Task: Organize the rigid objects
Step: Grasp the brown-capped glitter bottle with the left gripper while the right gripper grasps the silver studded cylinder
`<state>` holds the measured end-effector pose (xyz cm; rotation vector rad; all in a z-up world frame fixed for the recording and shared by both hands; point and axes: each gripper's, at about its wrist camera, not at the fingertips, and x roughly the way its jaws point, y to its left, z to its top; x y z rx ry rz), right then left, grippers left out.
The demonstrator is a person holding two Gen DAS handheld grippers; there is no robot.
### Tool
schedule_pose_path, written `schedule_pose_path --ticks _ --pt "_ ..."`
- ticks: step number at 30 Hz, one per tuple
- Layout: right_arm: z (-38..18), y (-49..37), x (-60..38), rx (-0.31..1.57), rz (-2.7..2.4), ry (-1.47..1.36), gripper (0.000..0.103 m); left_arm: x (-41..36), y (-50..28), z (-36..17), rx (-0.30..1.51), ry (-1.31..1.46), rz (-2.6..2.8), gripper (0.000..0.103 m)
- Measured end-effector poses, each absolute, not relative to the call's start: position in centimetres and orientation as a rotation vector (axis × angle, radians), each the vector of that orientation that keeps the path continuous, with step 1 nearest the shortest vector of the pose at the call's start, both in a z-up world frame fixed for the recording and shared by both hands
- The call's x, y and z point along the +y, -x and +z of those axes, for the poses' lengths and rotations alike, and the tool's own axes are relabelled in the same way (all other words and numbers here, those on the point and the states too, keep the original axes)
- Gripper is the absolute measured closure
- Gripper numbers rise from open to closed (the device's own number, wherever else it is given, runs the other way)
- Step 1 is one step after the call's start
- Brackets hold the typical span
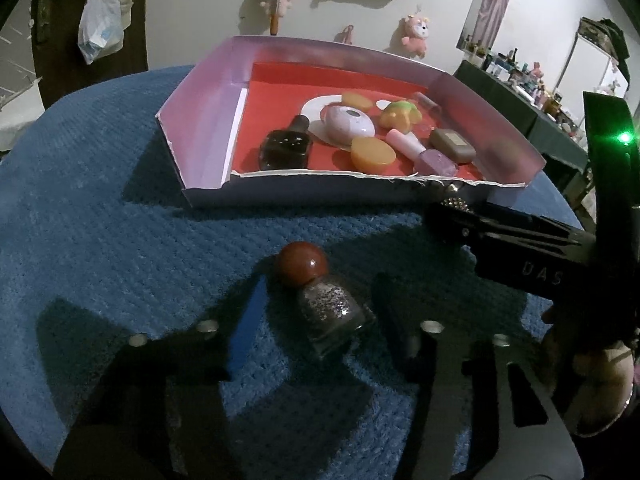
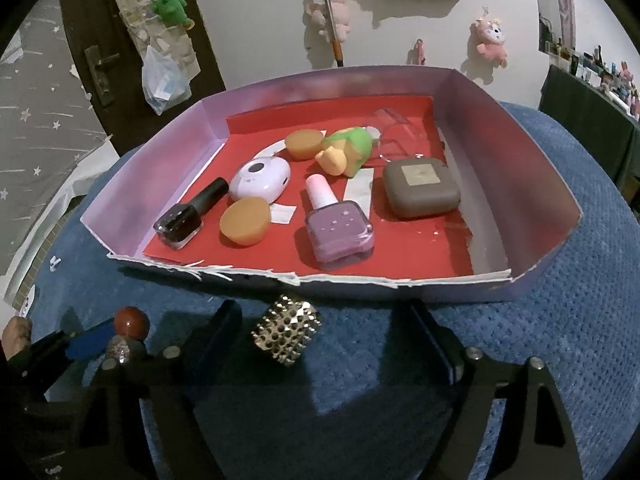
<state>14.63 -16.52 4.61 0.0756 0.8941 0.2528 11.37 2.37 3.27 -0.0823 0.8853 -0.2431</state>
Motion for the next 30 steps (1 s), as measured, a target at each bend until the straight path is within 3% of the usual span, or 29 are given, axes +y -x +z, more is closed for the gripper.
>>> schedule_pose_path --ticks 2,3,4,5,18,30 --pt "4.6 -14.4 -16.2 0.892 0.262 -0.078 0.029 2.2 -11.3 3.3 0.881 0.081 -0.249 0.060" --pt "4.7 -14.2 -16.1 0.885 0.261 -0.067 0.039 2.2 -11.3 3.3 0.879 0.079 -0.253 0.065" --pt "4.6 -14.1 -15.8 0.885 0.279 -0.054 0.060 2.0 -11.2 3.3 0.881 0.075 -0.268 0.071" --pt "4.6 -14.0 -15.6 0.883 0.293 -0.057 0.062 1.8 -11.1 3.4 0.881 0.069 -0.271 0.070" --pt "7.0 -10.6 -17.4 0.838 0.380 -0.110 0.063 0.6 -10.4 5.1 0.821 0.040 -0.318 0.071" --pt "5.6 -9.9 -17.9 0.872 0.403 -0.128 0.063 0.5 -9.4 4.0 0.843 0.030 -0.317 0.071"
